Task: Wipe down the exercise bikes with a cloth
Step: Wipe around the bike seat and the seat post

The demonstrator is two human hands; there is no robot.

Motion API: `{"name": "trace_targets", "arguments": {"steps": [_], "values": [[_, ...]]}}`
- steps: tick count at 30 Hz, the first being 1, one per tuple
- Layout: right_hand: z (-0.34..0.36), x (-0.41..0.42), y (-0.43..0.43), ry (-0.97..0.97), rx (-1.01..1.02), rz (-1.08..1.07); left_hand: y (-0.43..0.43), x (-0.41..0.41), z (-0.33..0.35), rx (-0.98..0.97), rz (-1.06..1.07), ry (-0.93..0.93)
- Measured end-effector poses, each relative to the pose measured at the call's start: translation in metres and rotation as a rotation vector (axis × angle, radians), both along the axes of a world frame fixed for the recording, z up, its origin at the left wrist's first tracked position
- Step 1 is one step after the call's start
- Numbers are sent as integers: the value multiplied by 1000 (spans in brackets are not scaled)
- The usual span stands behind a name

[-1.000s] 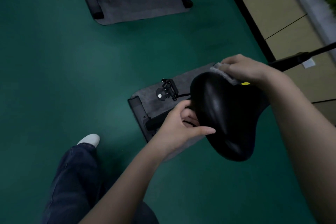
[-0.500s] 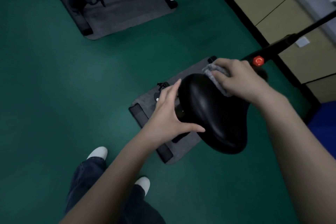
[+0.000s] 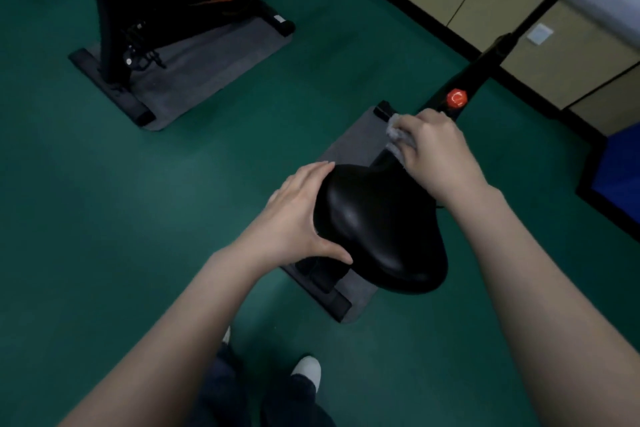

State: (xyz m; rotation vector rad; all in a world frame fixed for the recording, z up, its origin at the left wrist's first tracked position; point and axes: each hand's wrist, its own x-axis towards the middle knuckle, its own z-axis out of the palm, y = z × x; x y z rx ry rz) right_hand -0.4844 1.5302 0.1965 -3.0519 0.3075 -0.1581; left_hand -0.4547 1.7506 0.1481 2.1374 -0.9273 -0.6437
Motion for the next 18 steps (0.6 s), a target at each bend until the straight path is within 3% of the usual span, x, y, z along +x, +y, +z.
{"name": "trace_targets", "arguments": {"steps": [10,15,18], "values": [[-11,-33,4,-462,320,-491,0,4,-4,-37,-8,-10],[-17,-58,26,-491,382,-617,0,4,-2,-28,-21,-16],[-19,-79,33,-411,413,-649,1,6,0,-1,-49,-26]]}}
